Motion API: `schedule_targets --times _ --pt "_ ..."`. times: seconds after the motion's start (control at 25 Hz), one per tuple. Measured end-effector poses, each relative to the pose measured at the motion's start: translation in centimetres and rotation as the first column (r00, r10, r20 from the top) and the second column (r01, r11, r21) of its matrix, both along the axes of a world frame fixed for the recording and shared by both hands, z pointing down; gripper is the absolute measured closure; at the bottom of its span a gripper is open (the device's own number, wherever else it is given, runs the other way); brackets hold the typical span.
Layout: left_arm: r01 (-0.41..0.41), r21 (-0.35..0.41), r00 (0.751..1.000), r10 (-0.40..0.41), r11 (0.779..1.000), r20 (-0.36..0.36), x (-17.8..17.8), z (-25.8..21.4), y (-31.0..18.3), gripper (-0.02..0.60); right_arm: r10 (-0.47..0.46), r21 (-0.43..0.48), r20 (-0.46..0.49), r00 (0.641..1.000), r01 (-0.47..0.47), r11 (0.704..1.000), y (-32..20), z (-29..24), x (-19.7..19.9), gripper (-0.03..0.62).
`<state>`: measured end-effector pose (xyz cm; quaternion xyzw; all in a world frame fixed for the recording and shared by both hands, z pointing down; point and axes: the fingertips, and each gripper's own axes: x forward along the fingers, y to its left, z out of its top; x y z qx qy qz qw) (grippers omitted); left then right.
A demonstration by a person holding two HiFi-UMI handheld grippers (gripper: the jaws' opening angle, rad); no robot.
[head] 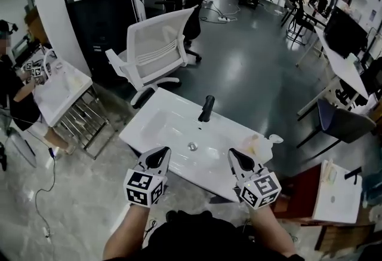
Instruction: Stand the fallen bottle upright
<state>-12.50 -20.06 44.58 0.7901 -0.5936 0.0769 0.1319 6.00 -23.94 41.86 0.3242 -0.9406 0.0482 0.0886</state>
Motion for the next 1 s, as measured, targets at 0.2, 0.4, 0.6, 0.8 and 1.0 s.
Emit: schedule_targets --times 0.2,0.4,0.6,0.8,1.0 --pt "0.067 0.008 0.998 -0.067 0.998 0.014 1.0 -0.9 0.1 0.565 -0.125 0.026 0.022 0.992 0.124 0.992 0.0 -1.7 0.6 0.582" --pt "0.089 0.012 0.995 -0.089 0.996 0.04 2.3 -1.7 -1.0 0.565 -0.146 0.07 0.077 0.986 0.14 0.988 -1.1 -3.6 1.9 0.583" --pt "0.086 0.045 0.992 -0.09 0.995 0.089 3.8 -3.7 -2.0 0.565 -0.124 0.1 0.111 0.986 0.113 0.988 -1.6 -5.2 3.3 0.583" --pt "0.084 0.066 0.991 -0.09 0.994 0.1 4.7 -4.6 -2.3 0.565 -0.116 0.088 0.127 0.985 0.105 0.991 -1.1 -4.7 4.0 0.583" --pt "0.087 0.058 0.991 -0.092 0.995 0.095 4.7 -4.1 -2.0 0.565 -0.106 0.065 0.128 0.986 0.098 0.993 -0.4 -3.7 4.5 0.583"
